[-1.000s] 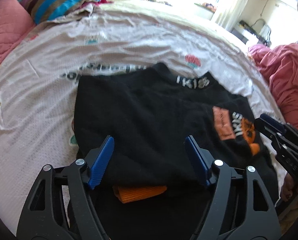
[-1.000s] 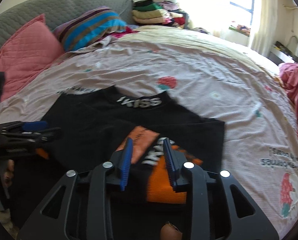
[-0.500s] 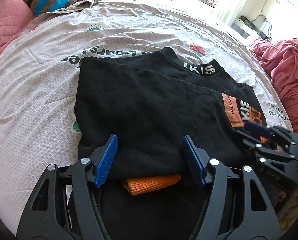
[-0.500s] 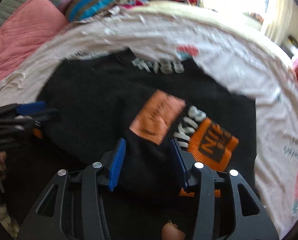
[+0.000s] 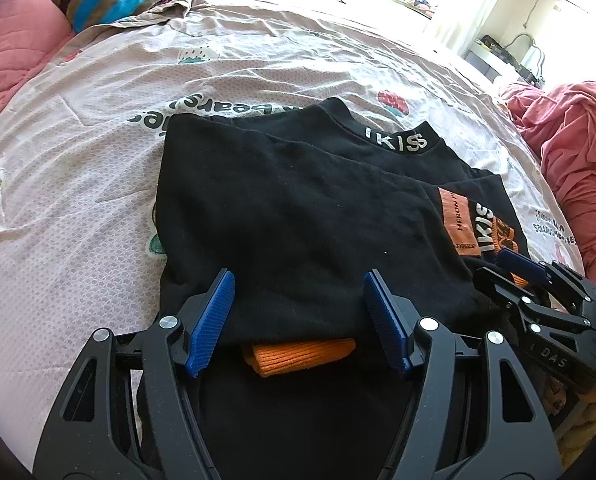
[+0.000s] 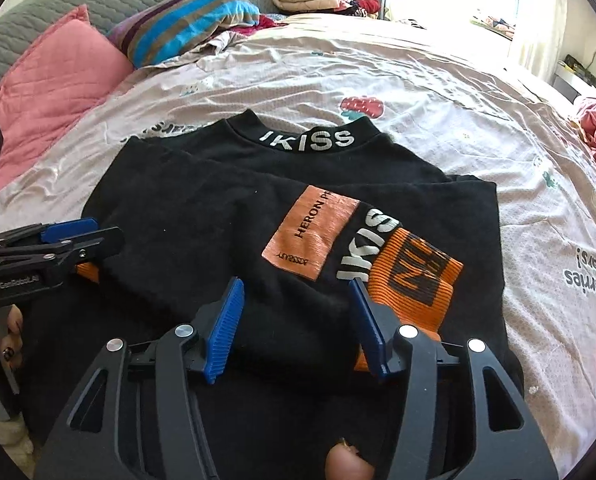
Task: Fold small clothes
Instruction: 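Move both open grippers to the shirt hem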
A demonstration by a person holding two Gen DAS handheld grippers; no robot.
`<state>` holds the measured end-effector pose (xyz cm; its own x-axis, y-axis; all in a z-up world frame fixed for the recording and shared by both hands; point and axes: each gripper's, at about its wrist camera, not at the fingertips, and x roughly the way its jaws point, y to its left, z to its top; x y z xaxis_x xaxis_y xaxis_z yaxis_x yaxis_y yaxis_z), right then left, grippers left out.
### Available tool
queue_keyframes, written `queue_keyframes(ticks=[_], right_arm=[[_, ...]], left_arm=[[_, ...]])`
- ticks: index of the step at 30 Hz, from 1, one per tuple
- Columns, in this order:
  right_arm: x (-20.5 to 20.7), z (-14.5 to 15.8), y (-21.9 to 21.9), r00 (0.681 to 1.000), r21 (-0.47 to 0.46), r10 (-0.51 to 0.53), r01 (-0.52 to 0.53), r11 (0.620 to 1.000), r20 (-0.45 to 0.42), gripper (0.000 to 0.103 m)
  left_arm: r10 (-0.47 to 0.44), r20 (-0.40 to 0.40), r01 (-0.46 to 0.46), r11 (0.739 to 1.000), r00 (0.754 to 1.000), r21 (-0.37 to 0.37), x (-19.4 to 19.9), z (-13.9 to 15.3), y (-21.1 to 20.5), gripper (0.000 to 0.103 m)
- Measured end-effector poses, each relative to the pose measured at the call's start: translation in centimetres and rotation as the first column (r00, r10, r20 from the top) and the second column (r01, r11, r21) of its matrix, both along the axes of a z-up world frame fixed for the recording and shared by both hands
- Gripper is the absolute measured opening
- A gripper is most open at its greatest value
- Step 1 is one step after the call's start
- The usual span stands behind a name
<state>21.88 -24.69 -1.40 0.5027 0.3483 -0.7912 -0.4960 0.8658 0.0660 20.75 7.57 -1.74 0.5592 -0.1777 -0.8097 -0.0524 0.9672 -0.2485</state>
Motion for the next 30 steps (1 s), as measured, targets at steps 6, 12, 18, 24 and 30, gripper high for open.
queue_keyframes(ticks=[6, 12, 18, 24, 30], right_arm=[[-0.4, 0.5, -1.1, 1.000, 0.036, -0.029, 0.029, 0.999, -0.003, 0.056], [-0.6, 0.9, -2.1, 0.999, 0.069, -0.053, 0.054, 0.996, -0.011, 0.056], [-1.1, 1.7, -3.1, 0.997, 0.100, -0.079, 0.078, 0.992, 0.011, 0.080], [-1.5, 2.6, -3.7, 0.996, 0.122, -0.088, 0.084, 0.989, 0.030, 0.087], [-1.8, 3.2, -4.1, 0.995, 0.139, -0.093, 0.086, 0.986, 0.043, 0.093]], left_arm=[[0.003, 0.000, -0.003, 1.000, 1.000, 0.006, -0.2, 0.3, -0.3, 0.059], [0.003, 0.007, -0.003, 1.000, 1.000, 0.001, -0.6, 0.7, -0.5, 0.060], [0.003, 0.017, -0.003, 1.000, 1.000, -0.001, -1.1, 1.4, -0.7, 0.064], [0.011, 0.036, -0.011, 1.000, 0.999, -0.004, -1.7, 2.3, -0.8, 0.076], [0.028, 0.050, -0.028, 1.000, 0.998, 0.001, -2.2, 3.0, -0.6, 0.090]])
